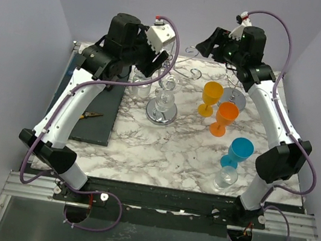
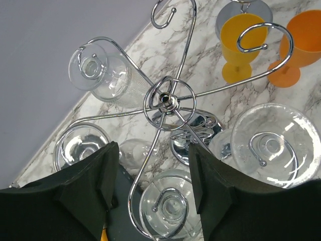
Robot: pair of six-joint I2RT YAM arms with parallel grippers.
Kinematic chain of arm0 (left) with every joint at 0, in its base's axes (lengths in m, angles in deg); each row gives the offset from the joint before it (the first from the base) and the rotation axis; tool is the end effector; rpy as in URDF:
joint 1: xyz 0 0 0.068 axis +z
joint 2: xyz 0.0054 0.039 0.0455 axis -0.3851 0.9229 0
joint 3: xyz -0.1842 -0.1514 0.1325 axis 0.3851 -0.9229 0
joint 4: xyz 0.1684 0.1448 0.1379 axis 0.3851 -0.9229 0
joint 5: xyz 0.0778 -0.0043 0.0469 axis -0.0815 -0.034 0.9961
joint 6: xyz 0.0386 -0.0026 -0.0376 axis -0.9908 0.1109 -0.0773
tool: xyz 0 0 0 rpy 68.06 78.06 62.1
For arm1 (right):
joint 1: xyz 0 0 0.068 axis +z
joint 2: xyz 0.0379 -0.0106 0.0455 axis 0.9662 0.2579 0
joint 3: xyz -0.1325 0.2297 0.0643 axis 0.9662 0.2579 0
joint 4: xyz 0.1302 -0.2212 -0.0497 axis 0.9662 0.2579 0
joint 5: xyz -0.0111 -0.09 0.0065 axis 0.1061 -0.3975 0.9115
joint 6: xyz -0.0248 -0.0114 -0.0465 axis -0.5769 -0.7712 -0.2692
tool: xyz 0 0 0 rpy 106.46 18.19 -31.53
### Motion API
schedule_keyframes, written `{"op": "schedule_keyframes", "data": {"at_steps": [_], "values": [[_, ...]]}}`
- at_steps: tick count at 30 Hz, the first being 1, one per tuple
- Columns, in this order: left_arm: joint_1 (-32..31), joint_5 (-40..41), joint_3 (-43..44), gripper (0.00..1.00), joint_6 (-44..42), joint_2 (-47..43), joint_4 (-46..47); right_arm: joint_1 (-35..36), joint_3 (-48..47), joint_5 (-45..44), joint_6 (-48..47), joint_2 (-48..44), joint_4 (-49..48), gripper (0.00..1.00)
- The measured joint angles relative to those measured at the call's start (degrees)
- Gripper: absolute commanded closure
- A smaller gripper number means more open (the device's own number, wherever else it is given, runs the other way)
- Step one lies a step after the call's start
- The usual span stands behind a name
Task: Place the wine glass upside down on the wine glass rack
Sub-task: Adjust the wine rack at the center of the board.
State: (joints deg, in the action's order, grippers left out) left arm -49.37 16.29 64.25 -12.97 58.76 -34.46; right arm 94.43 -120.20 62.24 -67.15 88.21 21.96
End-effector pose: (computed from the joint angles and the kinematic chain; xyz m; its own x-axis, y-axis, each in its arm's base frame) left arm 0.2746 -0.1470 0.4908 -0.1090 0.4572 -0.8827 0.7075 0.6594 0.2542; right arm 0.3913 0.1461 0.4336 -0.4197 0.2522 -0.8719 -0.3990 0.8116 0.4268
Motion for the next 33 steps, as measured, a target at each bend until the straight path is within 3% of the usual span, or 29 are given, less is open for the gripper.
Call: {"op": "schedule_keyframes", "data": {"at_steps": [10, 20, 27, 33], "values": [[-0.31, 0.07, -1.2, 0.43, -1.49, 3.1, 1.29, -0.92, -3.65, 9.22, 5.29, 5.75, -3.72, 0.41], [-0.46, 0.28, -1.16, 0.49, -2.1, 5.42, 2.89, -0.92, -4.59, 12.33, 7.76, 8.44, -5.46, 0.79], [-0.9, 0.57, 3.17, 0.52, -2.01, 9.64, 3.21, -0.92, 1.79, 11.89, 9.31, 5.2, -10.69, 0.91], [-1.16, 1.01, 7.23, 0.55, -2.1, 12.66, 1.86, -1.31, 9.35, 9.09, 10.16, 0.9, -15.74, 0.96]]}}
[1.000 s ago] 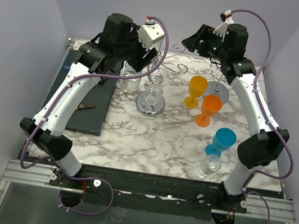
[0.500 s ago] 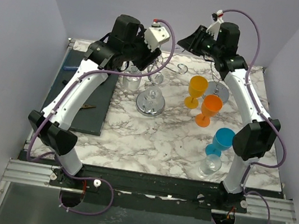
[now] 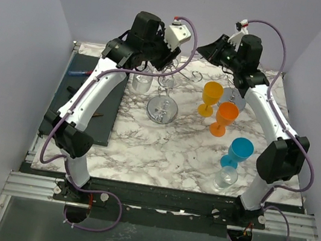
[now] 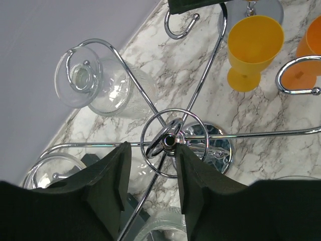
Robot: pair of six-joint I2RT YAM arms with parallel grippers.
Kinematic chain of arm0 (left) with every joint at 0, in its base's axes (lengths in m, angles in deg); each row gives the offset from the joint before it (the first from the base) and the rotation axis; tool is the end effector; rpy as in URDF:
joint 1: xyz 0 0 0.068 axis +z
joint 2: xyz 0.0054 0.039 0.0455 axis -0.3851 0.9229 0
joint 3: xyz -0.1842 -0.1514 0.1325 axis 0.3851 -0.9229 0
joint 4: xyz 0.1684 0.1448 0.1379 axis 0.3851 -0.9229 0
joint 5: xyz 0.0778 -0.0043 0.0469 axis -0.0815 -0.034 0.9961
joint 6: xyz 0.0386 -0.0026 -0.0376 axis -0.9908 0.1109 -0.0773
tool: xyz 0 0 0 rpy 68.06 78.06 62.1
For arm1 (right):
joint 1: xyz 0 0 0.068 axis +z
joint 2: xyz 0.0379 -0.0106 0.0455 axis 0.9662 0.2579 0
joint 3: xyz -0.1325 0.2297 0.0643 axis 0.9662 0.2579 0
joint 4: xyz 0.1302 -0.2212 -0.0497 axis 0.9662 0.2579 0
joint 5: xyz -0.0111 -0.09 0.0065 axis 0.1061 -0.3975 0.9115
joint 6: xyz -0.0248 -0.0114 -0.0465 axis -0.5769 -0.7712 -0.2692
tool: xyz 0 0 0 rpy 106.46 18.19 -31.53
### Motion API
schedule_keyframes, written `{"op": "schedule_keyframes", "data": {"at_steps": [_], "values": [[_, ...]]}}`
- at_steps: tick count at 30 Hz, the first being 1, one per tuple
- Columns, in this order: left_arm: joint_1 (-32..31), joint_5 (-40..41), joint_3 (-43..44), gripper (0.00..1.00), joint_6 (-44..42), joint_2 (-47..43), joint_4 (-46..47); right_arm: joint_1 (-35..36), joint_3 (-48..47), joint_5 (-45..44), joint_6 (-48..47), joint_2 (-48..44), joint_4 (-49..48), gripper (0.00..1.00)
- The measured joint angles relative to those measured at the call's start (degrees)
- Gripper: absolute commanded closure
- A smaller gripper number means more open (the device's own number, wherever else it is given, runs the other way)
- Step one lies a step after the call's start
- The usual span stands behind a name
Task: Place the wine glass upside down on the wine glass rack
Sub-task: Adjust the wine rack at the center of the board.
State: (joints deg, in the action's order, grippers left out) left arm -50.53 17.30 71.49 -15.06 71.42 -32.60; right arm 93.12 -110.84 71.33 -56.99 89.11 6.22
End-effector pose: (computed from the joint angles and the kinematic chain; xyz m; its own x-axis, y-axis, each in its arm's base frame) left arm 0.3329 -0.1843 0.4601 -0.1255 0.5118 -0.8499 0.7282 0.6293 0.2714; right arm 0.4086 0.1474 0.3997 -0.4710 0.3760 -0.7980 -0.4598 0.6673 0.5859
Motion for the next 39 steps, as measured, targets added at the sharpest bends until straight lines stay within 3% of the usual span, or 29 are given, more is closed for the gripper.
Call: {"op": "schedule_keyframes", "data": {"at_steps": [27, 30, 39], "values": [[-1.25, 6.58, 5.2, 0.63, -0.7, 3.61, -2.58, 3.41, 19.04, -13.99, 2.62, -13.03, -11.47, 0.97], [-1.25, 7.04, 5.84, 0.63, -0.68, 4.0, -2.8, 3.78, 19.96, -14.95, 3.17, -13.55, -12.09, 0.91], [-0.92, 9.64, 6.86, 0.6, -0.83, 4.85, -2.45, 5.81, 22.38, -14.91, 2.01, -16.83, -10.73, 0.44]]}}
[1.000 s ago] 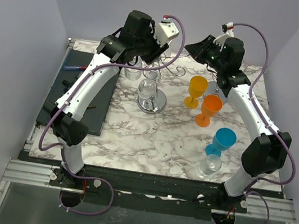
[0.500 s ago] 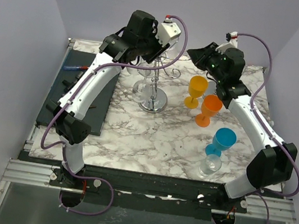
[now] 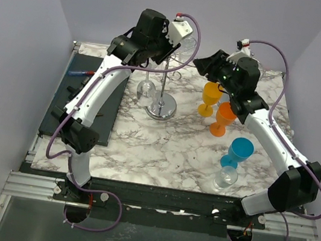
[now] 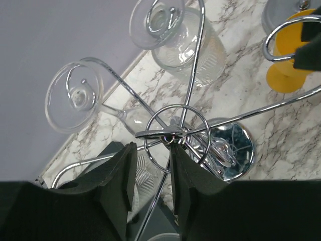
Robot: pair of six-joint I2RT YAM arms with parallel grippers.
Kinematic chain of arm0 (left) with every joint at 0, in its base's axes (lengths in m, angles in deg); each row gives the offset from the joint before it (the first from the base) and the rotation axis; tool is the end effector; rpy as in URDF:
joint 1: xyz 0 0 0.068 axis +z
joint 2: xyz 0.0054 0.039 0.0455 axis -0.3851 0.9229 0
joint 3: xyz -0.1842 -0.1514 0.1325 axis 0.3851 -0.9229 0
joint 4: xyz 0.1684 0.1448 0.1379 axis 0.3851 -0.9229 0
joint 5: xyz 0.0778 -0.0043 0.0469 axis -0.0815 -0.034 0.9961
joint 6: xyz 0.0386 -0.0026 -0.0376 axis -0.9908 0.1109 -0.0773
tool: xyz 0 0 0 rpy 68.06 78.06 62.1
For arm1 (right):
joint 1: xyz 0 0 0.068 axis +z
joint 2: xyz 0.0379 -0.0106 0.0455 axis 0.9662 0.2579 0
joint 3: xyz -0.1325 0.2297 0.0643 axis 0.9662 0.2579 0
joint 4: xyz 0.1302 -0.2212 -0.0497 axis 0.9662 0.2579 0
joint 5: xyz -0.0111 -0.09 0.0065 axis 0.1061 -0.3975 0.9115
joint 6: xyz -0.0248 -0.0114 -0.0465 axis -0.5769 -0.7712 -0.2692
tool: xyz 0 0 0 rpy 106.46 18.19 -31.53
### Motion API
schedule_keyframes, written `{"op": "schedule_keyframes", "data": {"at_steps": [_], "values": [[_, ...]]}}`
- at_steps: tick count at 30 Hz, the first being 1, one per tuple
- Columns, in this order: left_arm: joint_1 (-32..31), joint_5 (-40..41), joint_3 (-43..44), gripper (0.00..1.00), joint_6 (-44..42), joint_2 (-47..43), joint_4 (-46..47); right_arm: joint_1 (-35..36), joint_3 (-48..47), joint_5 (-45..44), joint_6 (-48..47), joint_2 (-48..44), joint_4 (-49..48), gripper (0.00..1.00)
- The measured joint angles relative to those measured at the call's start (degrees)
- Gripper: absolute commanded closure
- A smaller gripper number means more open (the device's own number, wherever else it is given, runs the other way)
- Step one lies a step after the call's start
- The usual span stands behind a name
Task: Place the wine glass upside down on the wine glass rack
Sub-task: Adjust the wine rack at the center of the board, then pick up the wine glass at the center of the board.
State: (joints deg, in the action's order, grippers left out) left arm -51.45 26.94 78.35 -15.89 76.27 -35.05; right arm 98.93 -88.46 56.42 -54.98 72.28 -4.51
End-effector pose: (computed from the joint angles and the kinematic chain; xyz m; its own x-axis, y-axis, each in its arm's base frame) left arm 0.3477 -0.1926 0.4609 -0.1619 0.5625 -0.8108 0.6329 0.6896 0.3520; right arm 0.3308 0.1513 0.3914 -0.3434 0.4695 -0.8134 -0.3910 0.7160 0.5783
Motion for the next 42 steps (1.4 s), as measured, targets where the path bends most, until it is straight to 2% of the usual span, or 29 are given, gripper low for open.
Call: {"op": "schedule_keyframes", "data": {"at_steps": [4, 17, 19, 22, 25, 32, 37, 42], "values": [[0.61, 0.94, -1.03, 0.53, -0.13, -0.35, 1.46, 1.33, -0.26, 0.72, -1.73, -0.96, 3.69, 0.36], [0.87, -0.15, -10.47, 0.38, 1.6, -9.31, 3.85, 1.68, -4.17, 0.7, -5.27, -1.75, 11.28, 0.34], [0.87, -0.52, -11.21, 0.35, 1.92, -10.75, 3.91, 1.66, -4.17, 0.7, -5.35, -1.75, 11.98, 0.31], [0.87, -1.14, -11.52, 0.3, 2.71, -12.17, 3.98, 1.66, -4.17, 0.63, -5.95, -2.01, 13.29, 0.2], [0.87, -1.64, -11.52, 0.22, 3.63, -12.76, 3.98, 1.66, -4.17, -0.31, -7.15, -3.67, 16.55, 0.14], [0.87, -4.24, -11.52, 0.02, 7.04, -15.74, 2.8, 1.66, -4.15, -5.38, -10.67, -13.86, 30.97, 0.12], [0.87, -7.17, -11.52, 0.01, 9.81, -19.93, 1.66, 1.66, -6.27, -7.96, -11.74, -19.21, 46.8, 0.16], [0.87, -10.01, -11.98, 0.01, 12.02, -23.28, 0.17, 1.66, -8.81, -4.9, -12.09, -19.34, 60.89, 0.2]]}}
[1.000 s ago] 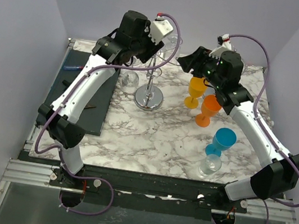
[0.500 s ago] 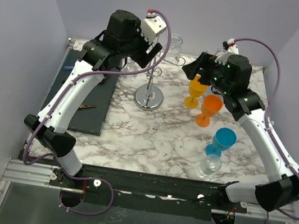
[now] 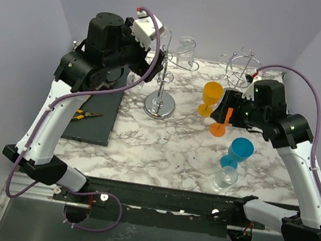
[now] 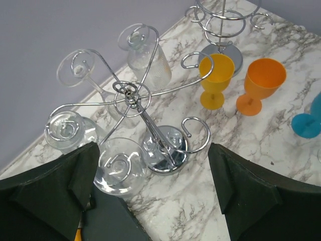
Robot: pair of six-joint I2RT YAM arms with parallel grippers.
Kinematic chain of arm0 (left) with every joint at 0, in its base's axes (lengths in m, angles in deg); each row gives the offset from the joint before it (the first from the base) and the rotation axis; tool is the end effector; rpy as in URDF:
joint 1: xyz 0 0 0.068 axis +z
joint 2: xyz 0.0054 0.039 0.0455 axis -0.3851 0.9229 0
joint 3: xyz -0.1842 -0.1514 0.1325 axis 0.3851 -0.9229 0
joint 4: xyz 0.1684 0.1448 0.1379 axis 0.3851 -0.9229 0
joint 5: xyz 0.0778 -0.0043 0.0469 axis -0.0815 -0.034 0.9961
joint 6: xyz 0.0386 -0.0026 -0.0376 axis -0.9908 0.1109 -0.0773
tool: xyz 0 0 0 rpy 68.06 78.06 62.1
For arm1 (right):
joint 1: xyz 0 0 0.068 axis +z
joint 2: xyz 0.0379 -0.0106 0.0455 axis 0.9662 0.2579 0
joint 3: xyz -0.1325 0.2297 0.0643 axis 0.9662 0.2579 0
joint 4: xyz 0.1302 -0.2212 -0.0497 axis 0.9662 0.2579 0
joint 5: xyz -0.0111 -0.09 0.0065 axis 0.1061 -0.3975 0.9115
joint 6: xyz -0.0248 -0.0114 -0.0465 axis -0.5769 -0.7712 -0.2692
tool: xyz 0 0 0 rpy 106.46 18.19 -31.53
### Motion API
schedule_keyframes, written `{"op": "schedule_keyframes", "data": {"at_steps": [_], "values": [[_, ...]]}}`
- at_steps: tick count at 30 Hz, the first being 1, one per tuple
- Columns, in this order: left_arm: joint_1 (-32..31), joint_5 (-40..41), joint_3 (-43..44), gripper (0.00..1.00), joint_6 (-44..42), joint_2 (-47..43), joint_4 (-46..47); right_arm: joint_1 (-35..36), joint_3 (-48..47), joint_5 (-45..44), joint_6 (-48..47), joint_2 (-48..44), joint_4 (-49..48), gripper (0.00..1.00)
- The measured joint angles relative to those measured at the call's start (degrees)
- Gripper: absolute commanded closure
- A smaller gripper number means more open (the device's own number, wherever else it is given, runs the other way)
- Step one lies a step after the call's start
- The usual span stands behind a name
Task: Place the wine glass upside down on the wine glass rack
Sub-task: Pick up the wine glass at the center of the board.
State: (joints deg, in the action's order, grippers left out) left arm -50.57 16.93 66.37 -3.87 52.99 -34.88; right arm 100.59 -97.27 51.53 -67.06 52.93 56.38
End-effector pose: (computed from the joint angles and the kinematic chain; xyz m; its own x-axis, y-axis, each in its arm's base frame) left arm 0.2318 -0.1313 0.5278 -0.1066 0.2963 -0.9491 0.6735 0.7238 0.1503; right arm 0.1950 0.0948 0.4290 -0.6718 0.1095 -0.7326 -0.2170 0.9165 0.3359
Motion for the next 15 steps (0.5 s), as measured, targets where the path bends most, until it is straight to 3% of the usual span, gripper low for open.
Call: {"op": "schedule_keyframes", "data": {"at_steps": [7, 15], "values": [[0.0, -2.38, -4.61, 0.01, 1.18, -1.97, -0.68, 0.0, 9.16, 6.21, 4.28, -2.78, 11.87, 0.15], [0.0, -3.89, -6.8, 0.01, 1.18, -3.06, -1.44, 0.02, 19.28, 7.82, 10.1, -5.81, 15.72, 0.17]]}}
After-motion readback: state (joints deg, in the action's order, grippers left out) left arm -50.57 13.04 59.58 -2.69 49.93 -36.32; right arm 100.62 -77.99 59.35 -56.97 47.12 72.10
